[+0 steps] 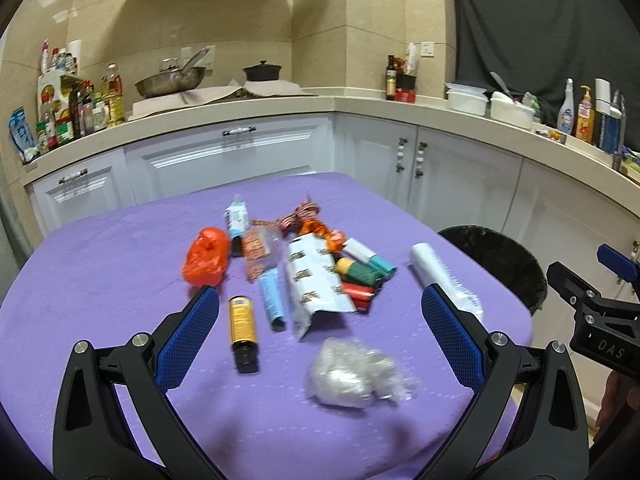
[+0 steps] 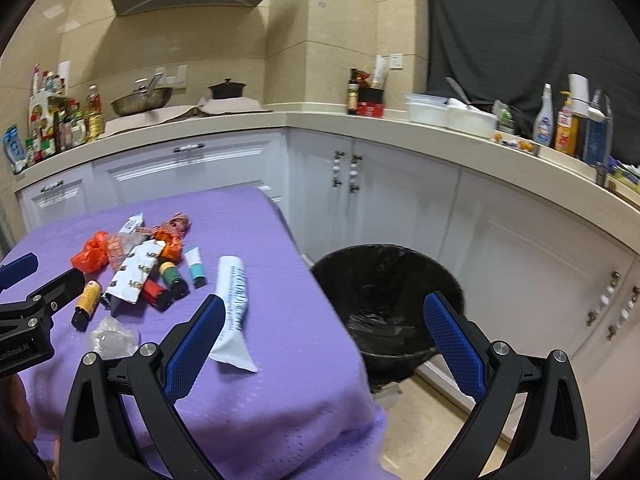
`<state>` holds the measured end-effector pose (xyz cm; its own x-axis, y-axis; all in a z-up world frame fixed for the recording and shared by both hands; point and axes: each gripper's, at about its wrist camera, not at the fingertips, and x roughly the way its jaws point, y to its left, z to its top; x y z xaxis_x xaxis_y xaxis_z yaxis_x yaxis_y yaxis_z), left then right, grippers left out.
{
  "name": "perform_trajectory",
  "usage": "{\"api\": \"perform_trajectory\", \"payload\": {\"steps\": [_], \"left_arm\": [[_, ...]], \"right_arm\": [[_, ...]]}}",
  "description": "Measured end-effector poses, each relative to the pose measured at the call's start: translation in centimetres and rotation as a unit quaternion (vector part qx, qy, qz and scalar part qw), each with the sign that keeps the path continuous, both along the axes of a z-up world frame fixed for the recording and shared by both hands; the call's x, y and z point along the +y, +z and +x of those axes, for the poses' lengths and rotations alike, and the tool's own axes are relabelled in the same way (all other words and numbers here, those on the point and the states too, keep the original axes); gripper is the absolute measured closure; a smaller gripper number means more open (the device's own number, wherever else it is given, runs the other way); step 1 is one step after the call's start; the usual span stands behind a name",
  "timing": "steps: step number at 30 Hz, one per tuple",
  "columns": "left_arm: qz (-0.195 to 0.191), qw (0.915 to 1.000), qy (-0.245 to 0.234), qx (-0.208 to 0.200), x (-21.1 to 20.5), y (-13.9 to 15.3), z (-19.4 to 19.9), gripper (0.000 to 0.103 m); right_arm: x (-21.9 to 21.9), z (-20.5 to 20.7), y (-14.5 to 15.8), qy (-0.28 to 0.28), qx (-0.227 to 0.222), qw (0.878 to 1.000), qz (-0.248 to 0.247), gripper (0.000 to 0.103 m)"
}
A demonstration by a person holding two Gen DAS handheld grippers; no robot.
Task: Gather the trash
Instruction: 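Grasp the yellow-black bottle with the left tool while the right tool grasps the white sachet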
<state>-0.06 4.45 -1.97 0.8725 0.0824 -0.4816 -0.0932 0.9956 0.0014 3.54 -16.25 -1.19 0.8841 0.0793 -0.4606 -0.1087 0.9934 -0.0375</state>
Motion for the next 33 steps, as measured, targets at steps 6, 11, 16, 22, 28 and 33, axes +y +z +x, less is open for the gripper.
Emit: {"api": "perform_trajectory", "payload": {"steps": [6, 11, 16, 22, 28, 33], "left_arm": [[-0.007, 0.9992, 0.029, 0.028, 2.6, -1.3, 0.2, 0.004], [-0.013, 0.9973, 0.043, 0.057, 4.4, -3.0, 0.2, 0.021], [-0.018, 0.9958, 0.050, 0.075, 5.3, -4.1, 0.3, 0.024], [-0.018, 0.9950, 0.054, 0.083, 5.7, -4.9, 1.7, 0.034], [-0.027, 0.9936, 0.050, 0.098, 5.7, -5.6, 3.0, 0.050], [-0.035, 0.9925, 0.043, 0.109, 5.7, -5.9, 3.5, 0.073]], "right_arm": [[1.8, 1.4, -0.7, 0.032, 0.006, 0.999, -0.001, 0.006], [2.8, 3.2, -2.1, 0.050, 0.029, 0.998, -0.001, 0.007], [3.0, 4.3, -3.3, 0.060, 0.050, 0.997, 0.012, 0.007], [3.7, 5.2, -4.1, 0.073, 0.064, 0.995, 0.011, 0.025], [4.6, 5.7, -4.8, 0.088, 0.081, 0.993, 0.011, 0.044], [5.2, 6.2, -5.5, 0.102, 0.090, 0.991, 0.012, 0.057]]}}
